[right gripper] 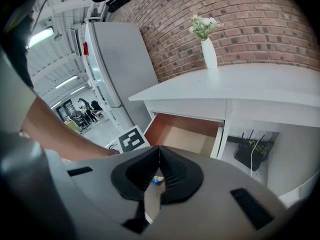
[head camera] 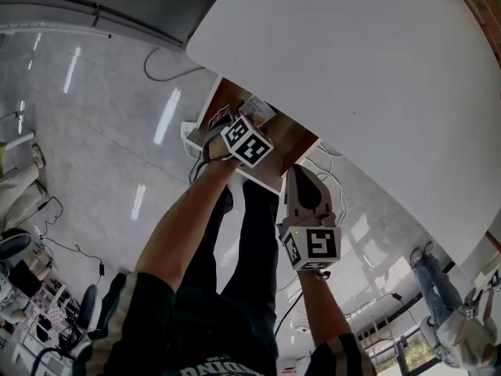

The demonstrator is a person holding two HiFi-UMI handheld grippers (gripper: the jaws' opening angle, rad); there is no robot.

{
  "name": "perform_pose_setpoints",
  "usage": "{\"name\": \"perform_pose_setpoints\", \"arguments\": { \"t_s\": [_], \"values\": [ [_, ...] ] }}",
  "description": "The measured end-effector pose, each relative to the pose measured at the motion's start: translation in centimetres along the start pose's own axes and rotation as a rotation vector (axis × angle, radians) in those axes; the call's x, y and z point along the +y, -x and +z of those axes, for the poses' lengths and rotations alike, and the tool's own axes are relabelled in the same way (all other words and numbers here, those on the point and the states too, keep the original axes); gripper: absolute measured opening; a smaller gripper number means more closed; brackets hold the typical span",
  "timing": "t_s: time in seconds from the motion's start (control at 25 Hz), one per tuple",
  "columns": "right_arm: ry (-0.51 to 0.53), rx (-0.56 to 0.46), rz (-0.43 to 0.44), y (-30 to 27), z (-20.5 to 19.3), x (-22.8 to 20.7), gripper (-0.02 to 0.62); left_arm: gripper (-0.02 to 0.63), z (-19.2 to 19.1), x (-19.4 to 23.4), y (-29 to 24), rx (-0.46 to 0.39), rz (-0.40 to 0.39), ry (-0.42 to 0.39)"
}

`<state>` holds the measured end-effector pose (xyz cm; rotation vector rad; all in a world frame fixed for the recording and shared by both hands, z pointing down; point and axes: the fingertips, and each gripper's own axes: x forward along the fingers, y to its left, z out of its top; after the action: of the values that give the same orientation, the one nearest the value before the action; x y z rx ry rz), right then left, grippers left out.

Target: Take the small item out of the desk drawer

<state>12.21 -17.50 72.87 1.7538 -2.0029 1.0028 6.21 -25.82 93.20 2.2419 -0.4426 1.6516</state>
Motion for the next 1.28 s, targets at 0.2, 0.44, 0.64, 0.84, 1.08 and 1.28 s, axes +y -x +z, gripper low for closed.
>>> {"name": "perform_pose_setpoints", "arguments": {
  "t_s": [0.2, 0.44, 0.64, 0.84, 1.08, 1.28],
  "values": [
    [0.006, 0.02, 0.011, 0.3, -0.7, 0.3, 0.025, 0.422, -1.1, 0.5, -1.6, 0.055, 0.013, -0.001],
    [-0.005, 0.024, 0.01, 0.5, -0.9, 0.2, 0.025, 0.422, -1.8, 0.6, -3.1, 0.112, 0.014, -0.006],
    [-0.02, 0.028, 0.014, 0.4, -1.2, 0.2, 0.025, 0.42, -2.2, 0.7, -3.5, 0.139, 0.007, -0.019],
    [-0.022, 0.037, 0.018, 0.5, -1.6, 0.4, 0.025, 0.42, -2.1, 0.8, -3.6, 0.149, 0.015, -0.022],
    [-0.04, 0.028, 0.012, 0.7, -1.8, 0.3, 0.025, 0.417, -2.2, 0.8, -3.6, 0.144, 0.017, -0.028],
    [-0.038, 0.012, 0.011, 0.8, -1.0, 0.6, 0.025, 0.417, -2.3, 1.4, -2.8, 0.143, 0.023, -0.029]
  ]
}}
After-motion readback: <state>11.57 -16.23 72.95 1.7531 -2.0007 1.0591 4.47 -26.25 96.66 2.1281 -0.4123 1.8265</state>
